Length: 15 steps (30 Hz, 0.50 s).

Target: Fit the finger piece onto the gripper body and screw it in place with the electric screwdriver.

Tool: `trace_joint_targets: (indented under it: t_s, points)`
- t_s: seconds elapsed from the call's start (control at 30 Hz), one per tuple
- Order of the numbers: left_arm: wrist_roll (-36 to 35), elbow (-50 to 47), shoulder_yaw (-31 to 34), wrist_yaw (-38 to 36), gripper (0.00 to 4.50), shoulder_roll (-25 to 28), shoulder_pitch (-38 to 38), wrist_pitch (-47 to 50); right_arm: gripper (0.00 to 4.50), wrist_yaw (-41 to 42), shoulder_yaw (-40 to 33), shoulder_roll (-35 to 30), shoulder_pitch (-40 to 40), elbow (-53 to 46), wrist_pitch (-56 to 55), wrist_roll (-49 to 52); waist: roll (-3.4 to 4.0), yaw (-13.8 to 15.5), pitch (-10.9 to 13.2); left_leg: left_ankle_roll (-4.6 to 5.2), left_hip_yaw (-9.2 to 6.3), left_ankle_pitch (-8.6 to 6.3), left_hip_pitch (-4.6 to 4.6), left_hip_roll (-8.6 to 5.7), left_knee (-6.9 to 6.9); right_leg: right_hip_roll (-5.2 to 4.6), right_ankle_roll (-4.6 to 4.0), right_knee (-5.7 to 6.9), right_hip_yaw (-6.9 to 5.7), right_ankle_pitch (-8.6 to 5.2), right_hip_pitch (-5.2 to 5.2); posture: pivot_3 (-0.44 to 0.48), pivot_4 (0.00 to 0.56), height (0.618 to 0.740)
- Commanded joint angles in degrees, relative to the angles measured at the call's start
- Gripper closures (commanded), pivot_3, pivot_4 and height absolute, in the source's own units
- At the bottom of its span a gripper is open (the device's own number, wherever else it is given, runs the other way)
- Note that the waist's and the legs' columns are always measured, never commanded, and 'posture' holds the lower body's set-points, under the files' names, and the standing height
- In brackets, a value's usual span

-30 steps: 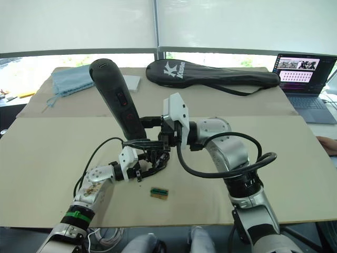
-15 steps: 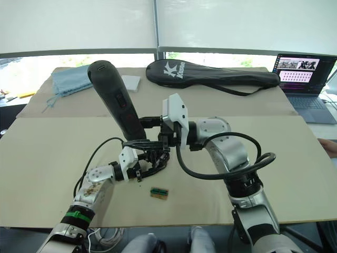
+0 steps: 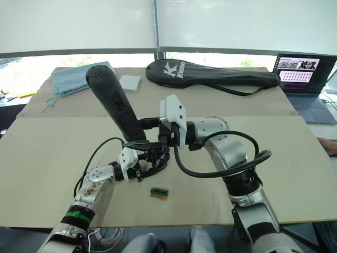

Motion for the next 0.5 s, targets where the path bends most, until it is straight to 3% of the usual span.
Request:
trace_joint_targets:
  t_s: [0.03,0.33,0.5]
  points:
    - [0.79,1.35,-1.52,-0.62,2.23,-0.18,1.07,0.98,2.59,-1.43,-1.84,1.11,-0.09,-1.1,-0.6,1.54,0.0,0.0,0.0,0.0,0.0,0.0,0.0,0.0,0.0,0.0,0.0,0.0,0.0,0.0,0.0,0.0,0.15,0.74]
    - [0.84,1.54,-1.61,-0.68,2.23,-0.22,1.02,0.97,2.59,-3.62,-1.48,0.41,3.26,1.22,0.94,0.13,0.03,-0.02,-0.02,-0.01,0.0,0.0,0.09,0.0,-0.01,0.0,0.0,0.0,-0.01,0.0,0.11,0.0,0.15,0.74]
    - [0.81,1.63,-1.54,-0.97,2.23,0.07,0.92,0.91,2.59,-3.82,-0.9,0.11,3.71,1.42,1.02,-0.85,0.03,-0.14,-0.02,-0.02,-0.01,-0.01,0.79,0.05,-0.22,0.01,0.0,-0.15,0.01,-0.02,0.77,0.0,0.15,0.74]
